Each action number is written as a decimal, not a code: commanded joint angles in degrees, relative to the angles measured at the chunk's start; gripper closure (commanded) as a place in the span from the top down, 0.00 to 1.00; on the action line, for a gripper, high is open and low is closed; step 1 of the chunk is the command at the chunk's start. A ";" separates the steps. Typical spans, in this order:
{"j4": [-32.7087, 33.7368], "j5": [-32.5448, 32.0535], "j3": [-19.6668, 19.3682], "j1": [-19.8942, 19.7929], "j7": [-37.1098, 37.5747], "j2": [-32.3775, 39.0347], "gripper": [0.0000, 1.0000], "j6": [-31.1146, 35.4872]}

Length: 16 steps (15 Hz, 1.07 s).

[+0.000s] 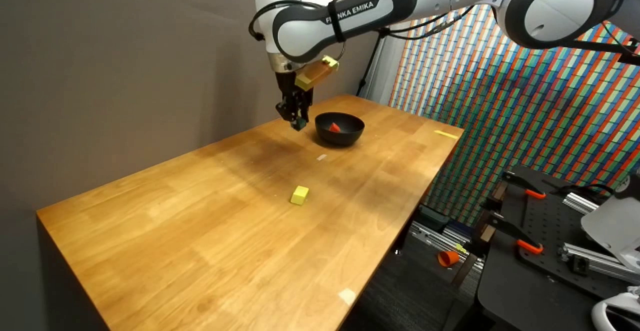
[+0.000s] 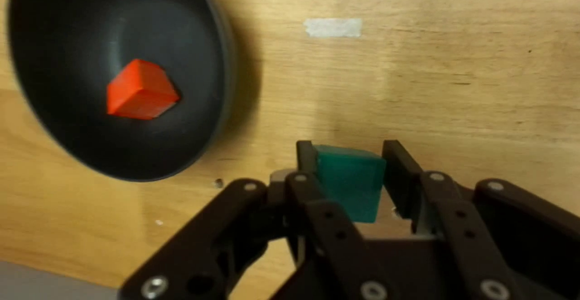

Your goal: Put the orange and green blocks in the bowl

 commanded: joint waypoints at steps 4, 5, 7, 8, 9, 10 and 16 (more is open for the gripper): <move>-7.49 -0.59 -5.30 -1.01 7.46 -8.48 0.16 -7.95; -9.06 0.02 -5.35 -1.80 7.82 -9.17 0.16 -8.04; -12.25 1.24 -4.80 -3.57 7.40 -10.36 0.16 -6.80; -13.67 1.64 -4.69 -4.30 7.12 -10.77 0.66 -6.32; -14.96 1.80 -4.69 -4.81 6.89 -11.17 0.67 -6.11; -16.23 2.09 -4.55 -5.31 6.49 -11.74 0.74 -5.86; -29.38 2.31 -2.47 -5.69 -0.10 -22.42 1.00 -2.48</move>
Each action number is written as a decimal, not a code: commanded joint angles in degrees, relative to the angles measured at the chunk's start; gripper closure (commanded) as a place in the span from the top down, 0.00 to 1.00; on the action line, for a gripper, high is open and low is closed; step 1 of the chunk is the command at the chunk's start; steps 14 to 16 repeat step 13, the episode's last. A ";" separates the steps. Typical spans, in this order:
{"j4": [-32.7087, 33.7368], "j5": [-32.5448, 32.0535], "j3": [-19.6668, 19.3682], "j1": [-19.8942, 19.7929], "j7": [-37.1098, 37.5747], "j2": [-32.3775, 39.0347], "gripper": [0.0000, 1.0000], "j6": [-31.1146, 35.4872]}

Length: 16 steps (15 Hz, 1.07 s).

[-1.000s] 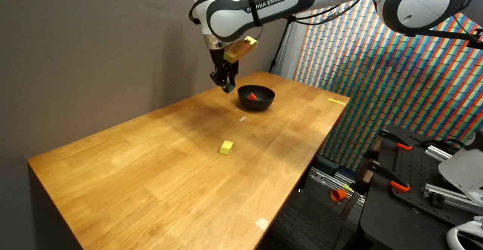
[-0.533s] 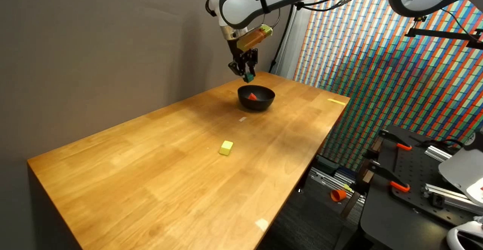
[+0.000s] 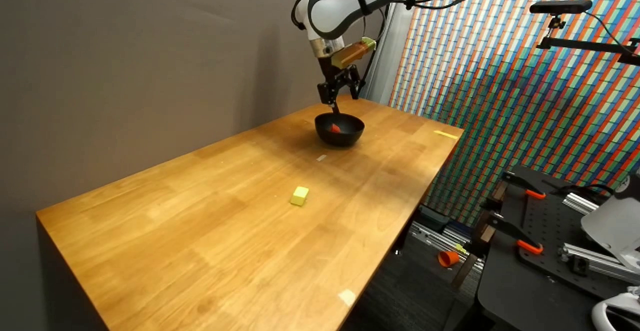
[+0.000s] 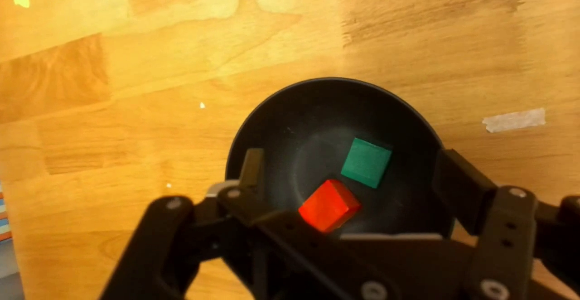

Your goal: Put the orange and green blocks in the bowl

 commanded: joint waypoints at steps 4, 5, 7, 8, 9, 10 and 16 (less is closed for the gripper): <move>-19.87 0.39 6.40 -1.69 -5.34 -18.83 1.00 5.93; -22.22 0.75 7.27 -2.04 -5.74 -21.09 1.00 7.17; -27.10 1.47 8.60 -2.60 -5.61 -25.66 1.00 10.09; -29.68 2.17 9.20 -3.03 -5.55 -27.91 1.00 11.75; -32.28 3.24 9.56 -3.50 -4.75 -30.10 1.00 13.29; -23.43 0.94 8.93 -2.22 -3.88 -23.17 1.00 8.65; -24.73 0.99 9.15 -2.34 -3.84 -24.35 1.00 8.79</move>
